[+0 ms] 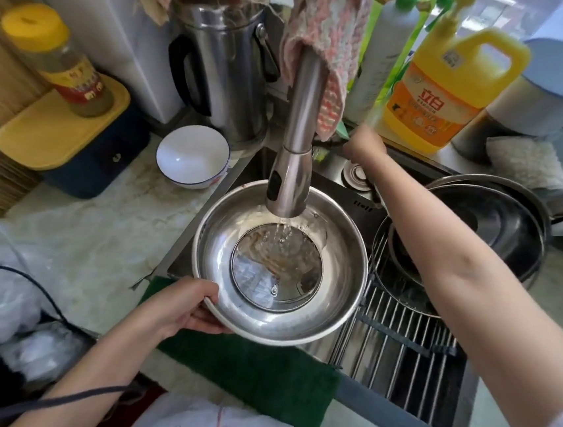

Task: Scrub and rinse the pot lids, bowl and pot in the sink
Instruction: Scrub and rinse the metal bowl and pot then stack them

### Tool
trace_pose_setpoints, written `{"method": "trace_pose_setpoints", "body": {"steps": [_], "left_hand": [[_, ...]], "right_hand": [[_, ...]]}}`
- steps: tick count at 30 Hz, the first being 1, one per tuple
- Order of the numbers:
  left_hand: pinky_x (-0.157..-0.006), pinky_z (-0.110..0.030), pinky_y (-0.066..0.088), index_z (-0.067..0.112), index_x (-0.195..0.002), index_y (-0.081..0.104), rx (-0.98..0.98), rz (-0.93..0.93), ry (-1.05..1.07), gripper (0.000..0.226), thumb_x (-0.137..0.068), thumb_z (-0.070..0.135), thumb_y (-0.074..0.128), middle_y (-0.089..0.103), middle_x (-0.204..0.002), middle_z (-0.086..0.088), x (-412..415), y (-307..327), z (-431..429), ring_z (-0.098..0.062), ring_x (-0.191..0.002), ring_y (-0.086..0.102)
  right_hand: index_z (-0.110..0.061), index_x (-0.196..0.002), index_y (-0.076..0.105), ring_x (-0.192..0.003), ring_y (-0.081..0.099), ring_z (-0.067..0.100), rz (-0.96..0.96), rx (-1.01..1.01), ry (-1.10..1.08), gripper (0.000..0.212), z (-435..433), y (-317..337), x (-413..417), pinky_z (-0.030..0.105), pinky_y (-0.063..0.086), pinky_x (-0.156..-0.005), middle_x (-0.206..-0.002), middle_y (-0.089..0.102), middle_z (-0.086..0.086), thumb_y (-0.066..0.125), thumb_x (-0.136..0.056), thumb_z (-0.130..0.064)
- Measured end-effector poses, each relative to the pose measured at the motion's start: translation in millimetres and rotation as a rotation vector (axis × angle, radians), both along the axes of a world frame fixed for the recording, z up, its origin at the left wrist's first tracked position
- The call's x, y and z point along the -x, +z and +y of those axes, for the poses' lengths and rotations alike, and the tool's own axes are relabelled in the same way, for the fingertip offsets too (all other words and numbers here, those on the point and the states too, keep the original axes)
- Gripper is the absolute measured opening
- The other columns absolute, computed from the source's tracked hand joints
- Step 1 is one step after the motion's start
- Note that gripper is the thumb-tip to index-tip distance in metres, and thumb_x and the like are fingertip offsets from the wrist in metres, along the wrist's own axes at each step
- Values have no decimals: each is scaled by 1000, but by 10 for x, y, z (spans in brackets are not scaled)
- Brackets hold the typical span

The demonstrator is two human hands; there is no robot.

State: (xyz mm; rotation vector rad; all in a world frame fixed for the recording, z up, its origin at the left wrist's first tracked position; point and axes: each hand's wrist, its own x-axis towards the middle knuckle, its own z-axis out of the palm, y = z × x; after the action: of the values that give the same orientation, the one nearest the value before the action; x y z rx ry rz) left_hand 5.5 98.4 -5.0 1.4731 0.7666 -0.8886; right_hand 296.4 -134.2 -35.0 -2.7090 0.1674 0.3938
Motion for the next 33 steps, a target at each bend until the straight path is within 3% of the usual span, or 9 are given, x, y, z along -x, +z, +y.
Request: {"method": "trace_pose_setpoints", "body": {"steps": [4, 8, 10, 12, 15, 19, 24, 33], "left_hand": [[-51, -26, 55, 0, -95, 64, -8, -8, -16, 20, -86, -4, 47, 72, -72, -16, 30, 33, 3, -25, -63, 71], [-52, -26, 55, -1, -98, 65, -21, -14, -28, 20, -86, -2, 49, 72, -74, -16, 61, 48, 22, -26, -64, 71], [-52, -26, 55, -2, -98, 65, -25, -16, -34, 19, -86, -2, 49, 72, -74, -16, 75, 57, 27, -25, -64, 71], [-52, -26, 55, -2, -98, 64, -28, -17, -31, 19, -87, -2, 49, 72, -74, -16, 92, 67, 27, -25, -64, 71], [-52, -27, 55, -2, -98, 64, -31, -16, -19, 19, -87, -2, 49, 72, -75, -17, 98, 71, 30, -26, -64, 71], [-51, -26, 55, -2, -97, 64, -35, -12, -18, 19, -87, -2, 48, 72, -74, -17, 104, 71, 16, -26, -64, 71], [-52, -27, 56, -2, -96, 64, -42, -1, -14, 19, -86, -3, 47, 72, -74, -17, 97, 53, 8, -26, -63, 71], [-53, -28, 58, -2, -88, 65, -66, -1, -33, 18, -87, -4, 46, 71, -68, -16, 46, 28, 15, -24, -58, 70]], "right_hand": [[-11, -87, 42, -69, 51, 18, 33, -93, -5, 16, -96, 25, -31, 30, 46, -66, -76, 49, 5, 57, -89, -9], [-6, -115, 43, -85, 54, 22, 55, -197, 2, 32, -133, 12, -33, 33, 50, -77, -81, 49, 4, 60, -88, -7], [-5, -119, 46, -88, 56, 22, 59, -245, 7, 40, -155, 17, -19, 33, 52, -79, -92, 55, 8, 65, -85, -13], [-8, -112, 51, -85, 57, 21, 46, -300, 31, 36, -171, 32, -7, 33, 53, -77, -100, 58, 10, 69, -82, -17], [-10, -98, 53, -79, 57, 20, 42, -335, 55, 22, -185, 40, -3, 34, 54, -76, -91, 59, 9, 69, -83, -15], [-16, -78, 48, -63, 50, 14, 89, -317, 27, 20, -207, 42, -14, 22, 44, -54, -79, 53, 4, 67, -84, -13], [-11, -95, 51, -60, 47, 12, 130, -328, 40, 17, -243, 31, -41, 21, 41, -49, -80, 53, 4, 65, -86, -14], [-17, -81, 48, -53, 39, 11, 204, -374, 27, 18, -288, 45, -56, 23, 35, -47, -69, 48, 1, 65, -86, -15]]}}
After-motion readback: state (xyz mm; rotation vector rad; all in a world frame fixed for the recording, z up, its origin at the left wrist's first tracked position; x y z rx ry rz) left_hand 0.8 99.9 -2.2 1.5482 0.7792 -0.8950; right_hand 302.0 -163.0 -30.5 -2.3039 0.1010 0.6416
